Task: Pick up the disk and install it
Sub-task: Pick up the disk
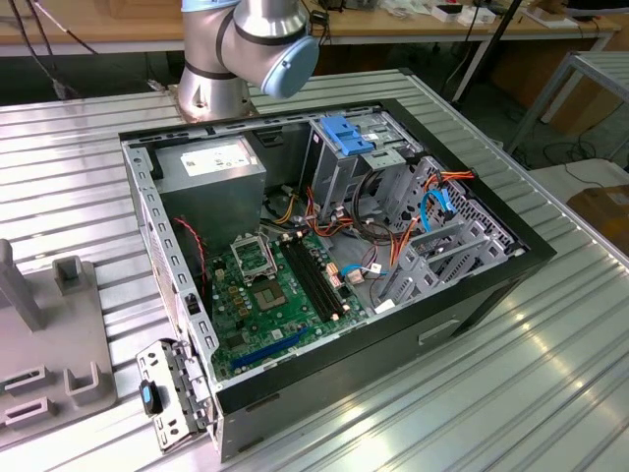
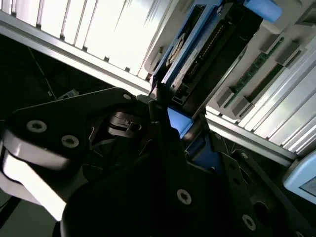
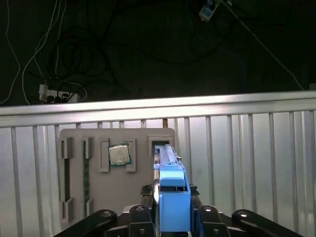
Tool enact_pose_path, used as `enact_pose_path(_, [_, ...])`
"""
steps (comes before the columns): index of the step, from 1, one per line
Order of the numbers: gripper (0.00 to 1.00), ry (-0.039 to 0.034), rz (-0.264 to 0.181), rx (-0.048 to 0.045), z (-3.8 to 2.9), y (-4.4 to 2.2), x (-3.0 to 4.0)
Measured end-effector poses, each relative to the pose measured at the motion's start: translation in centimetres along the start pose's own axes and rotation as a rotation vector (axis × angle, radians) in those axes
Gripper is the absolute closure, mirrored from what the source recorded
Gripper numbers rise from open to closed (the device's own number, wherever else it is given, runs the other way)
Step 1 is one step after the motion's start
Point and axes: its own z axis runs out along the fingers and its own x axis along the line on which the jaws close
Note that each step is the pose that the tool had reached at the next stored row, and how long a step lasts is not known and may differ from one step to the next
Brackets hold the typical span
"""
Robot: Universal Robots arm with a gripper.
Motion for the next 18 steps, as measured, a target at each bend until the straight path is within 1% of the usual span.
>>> enact_pose_path(1, [0.63,0.0,0.0,0.0002,-0.42,0.0,0.0])
enact_pose_path(2, [0.63,0.0,0.0,0.0007,-1.05,0.01,-0.01])
enact_pose_path(3, [0.63,0.0,0.0,0.0013,-1.86,0.01,-0.01])
enact_pose_path(5, [0.63,0.0,0.0,0.0019,-2.49,0.02,-0.02])
enact_pose_path(8, [0.63,0.002,0.0,0.005,-4.05,0.03,-0.03])
enact_pose_path(11, [0.63,0.0024,0.0,0.0061,-4.78,0.04,-0.04])
enact_pose_path(16, [0.63,0.003,-0.001,0.0084,-5.52,0.05,-0.04])
enact_pose_path(18, [0.63,0.0076,-0.001,0.0148,-5.98,0.11,-0.05])
